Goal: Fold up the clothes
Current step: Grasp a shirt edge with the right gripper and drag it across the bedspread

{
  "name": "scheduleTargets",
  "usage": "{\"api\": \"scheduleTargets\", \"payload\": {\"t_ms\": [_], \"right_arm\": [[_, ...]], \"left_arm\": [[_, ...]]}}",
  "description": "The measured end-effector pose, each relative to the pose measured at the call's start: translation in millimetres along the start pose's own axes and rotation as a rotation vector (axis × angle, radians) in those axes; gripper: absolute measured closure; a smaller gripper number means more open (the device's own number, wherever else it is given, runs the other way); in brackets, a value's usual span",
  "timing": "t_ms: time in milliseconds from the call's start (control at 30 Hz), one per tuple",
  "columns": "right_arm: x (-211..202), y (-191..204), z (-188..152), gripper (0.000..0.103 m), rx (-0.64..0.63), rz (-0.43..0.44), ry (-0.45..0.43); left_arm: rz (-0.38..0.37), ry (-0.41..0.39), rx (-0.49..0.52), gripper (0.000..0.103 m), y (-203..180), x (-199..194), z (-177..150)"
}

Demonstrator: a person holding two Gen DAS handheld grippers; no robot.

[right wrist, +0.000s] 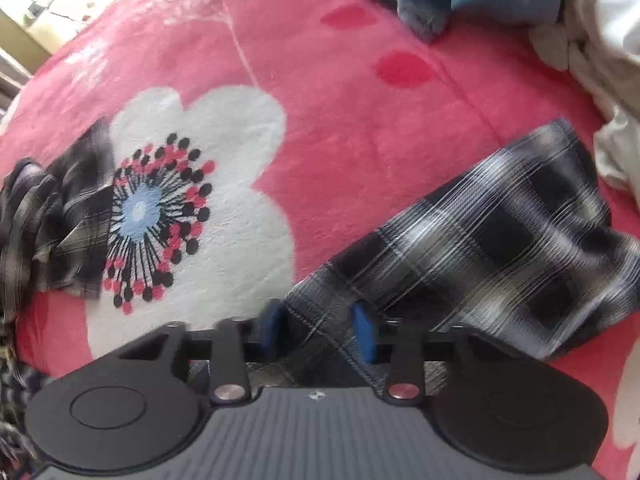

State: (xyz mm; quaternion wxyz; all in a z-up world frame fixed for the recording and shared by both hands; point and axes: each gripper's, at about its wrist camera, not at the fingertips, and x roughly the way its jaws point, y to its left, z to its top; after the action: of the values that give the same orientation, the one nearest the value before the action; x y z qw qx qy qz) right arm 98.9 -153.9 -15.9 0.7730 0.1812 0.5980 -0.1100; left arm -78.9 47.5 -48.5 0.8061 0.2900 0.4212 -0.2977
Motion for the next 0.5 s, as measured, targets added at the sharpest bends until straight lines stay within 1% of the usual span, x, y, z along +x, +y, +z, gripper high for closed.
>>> {"api": "scheduleTargets", "payload": {"t_ms": [33,100,167,233,333,400,467,500], "right_arm": [[-10.0,-8.1,-4.3,0.099,0.011,0.014,-0.012],[-30.1,-24.4,-12.9,0.099,0.035,0.043,-0.036],[-54.5,-40.9,-24.2,0.100,0.054,0.068,-0.062],[-79.4,-58.5,-39.3,0.100,0.089,0.089,-0.065],[-110.8,-84.5,-77.0,0.100,0.137,0.089,-0.030],[-118.4,-99.3,-107.9,0.100,0.164,0.074,0.032],[-110.5,-110.5,-140.0,0.100,0.199,0.049,0.129],[-102.8,-115.5,-155.6,0.100,0.219,0.038,0.178]], "left_arm": [[0.001,0.011,0.005,0.073,0.5,3.9,-1.4],[-0.020,0.018,-0.017,0.093,5.4,5.5,-1.9],[-0.086,0.029,-0.019,0.100,9.9,-2.3,0.4],[-0.157,0.040,-0.017,0.102,14.2,-10.8,2.8],[-0.262,0.058,-0.016,0.102,20.7,-23.6,6.5],[-0.348,0.103,0.015,0.103,20.6,-30.5,4.7],[-0.418,0.161,0.068,0.103,16.9,-32.5,-1.1],[-0.447,0.193,0.077,0.103,14.6,-29.6,-5.0]]}}
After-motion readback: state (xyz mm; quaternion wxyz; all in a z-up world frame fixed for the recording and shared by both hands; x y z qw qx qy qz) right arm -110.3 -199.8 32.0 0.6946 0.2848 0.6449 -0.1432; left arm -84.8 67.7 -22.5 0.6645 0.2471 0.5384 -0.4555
